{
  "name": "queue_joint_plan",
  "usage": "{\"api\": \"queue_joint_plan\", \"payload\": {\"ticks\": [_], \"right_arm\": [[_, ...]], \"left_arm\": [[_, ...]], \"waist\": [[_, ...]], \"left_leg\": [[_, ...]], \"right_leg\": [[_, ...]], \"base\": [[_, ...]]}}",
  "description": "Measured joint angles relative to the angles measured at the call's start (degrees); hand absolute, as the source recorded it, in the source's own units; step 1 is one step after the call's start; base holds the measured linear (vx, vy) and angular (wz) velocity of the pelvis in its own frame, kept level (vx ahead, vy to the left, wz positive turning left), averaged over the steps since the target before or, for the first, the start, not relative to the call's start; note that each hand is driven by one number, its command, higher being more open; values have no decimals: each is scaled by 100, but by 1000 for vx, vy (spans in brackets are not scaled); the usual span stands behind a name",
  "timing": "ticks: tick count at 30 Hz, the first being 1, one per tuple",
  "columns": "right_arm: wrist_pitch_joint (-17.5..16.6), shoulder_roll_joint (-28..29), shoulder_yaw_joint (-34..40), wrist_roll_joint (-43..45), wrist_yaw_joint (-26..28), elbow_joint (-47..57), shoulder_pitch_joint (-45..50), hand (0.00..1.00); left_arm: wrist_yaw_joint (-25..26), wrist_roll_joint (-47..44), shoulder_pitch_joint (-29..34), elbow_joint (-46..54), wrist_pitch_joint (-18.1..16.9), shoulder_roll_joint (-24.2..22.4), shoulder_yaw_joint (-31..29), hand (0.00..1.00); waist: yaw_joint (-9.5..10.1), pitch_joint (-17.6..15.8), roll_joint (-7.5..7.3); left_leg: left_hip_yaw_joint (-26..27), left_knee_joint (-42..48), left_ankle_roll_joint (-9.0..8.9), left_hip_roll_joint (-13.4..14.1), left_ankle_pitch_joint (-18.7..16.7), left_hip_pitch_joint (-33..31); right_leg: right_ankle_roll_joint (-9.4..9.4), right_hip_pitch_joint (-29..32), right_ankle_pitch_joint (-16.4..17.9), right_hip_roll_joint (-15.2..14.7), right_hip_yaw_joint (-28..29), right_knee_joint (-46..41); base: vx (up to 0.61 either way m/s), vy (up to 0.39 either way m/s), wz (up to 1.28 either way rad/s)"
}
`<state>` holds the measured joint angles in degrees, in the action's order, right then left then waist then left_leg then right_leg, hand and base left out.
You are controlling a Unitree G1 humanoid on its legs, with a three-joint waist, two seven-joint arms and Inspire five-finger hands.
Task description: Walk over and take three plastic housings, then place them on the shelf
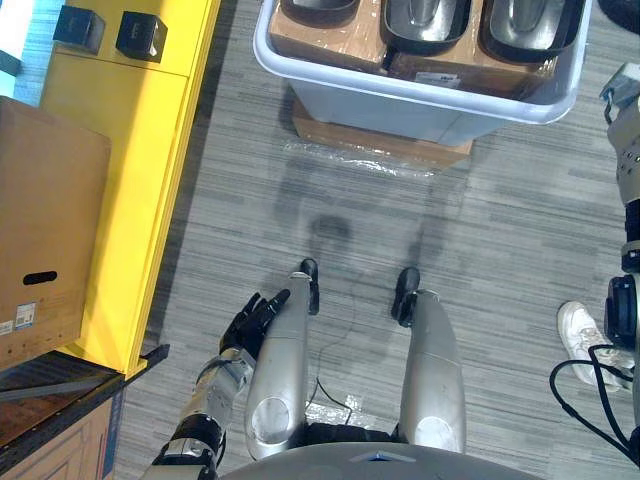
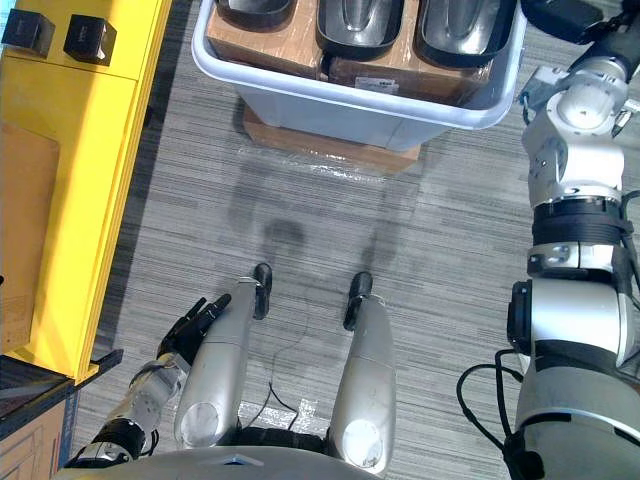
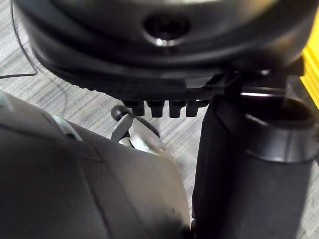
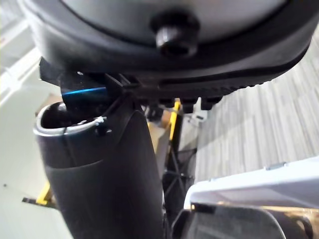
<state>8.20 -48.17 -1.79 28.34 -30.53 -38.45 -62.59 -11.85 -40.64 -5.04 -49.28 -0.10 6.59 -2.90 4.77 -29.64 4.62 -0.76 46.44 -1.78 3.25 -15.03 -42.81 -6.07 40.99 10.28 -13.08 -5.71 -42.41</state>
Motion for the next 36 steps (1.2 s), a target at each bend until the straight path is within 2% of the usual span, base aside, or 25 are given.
{"api": "queue_joint_plan", "payload": {"ticks": [4, 8, 18, 26, 32, 36], "right_arm": [[165, -119, -204, 12, -287, -327, -216, 100], [283, -157, -314, 17, -287, -701, -407, 100], [225, -355, -568, 184, -79, -864, -407, 100], [-43, -355, -798, 181, 24, -911, -408, 100], [-64, -355, -797, 181, 29, -911, -408, 100], [-56, -359, -853, 145, 181, -922, -408, 100]], "left_arm": [[-103, -54, 0, -32, 0, -10, 3, 100], [-236, -175, 1, -87, 3, -11, 9, 100], [-319, -192, 1, -129, -18, 1, 85, 100], [-345, -417, 2, -178, -14, -5, 173, 100], [-347, -427, 2, -178, -22, -5, 200, 100], [-357, -427, 2, -192, -22, -57, 206, 100]], "waist": [[-14, -2, 8], [-7, -1, 10], [-6, 7, 26], [7, 13, 53], [47, 13, 57], [86, 14, 149]], "left_leg": [[51, -186, -1, -77, 120, -17], [56, -282, -20, -84, 166, -17], [-11, -579, -58, -174, 344, 7], [-104, -825, -81, -237, 484, -14], [-103, -857, -79, -256, 485, -15], [-120, -855, -76, -256, 487, -35]], "right_leg": [[12, 122, 6, -87, 39, -51], [27, 160, 14, -94, 40, -44], [72, 185, 36, -188, -49, 37], [74, 183, 31, -259, -178, 128], [73, 183, 31, -275, -183, 160], [73, 185, 31, -276, -200, 158]], "base": [[3, -44, 5], [29, -40, 1], [9, -23, 7], [28, -16, 9], [20, -1, 1], [0, 0, 0]]}}
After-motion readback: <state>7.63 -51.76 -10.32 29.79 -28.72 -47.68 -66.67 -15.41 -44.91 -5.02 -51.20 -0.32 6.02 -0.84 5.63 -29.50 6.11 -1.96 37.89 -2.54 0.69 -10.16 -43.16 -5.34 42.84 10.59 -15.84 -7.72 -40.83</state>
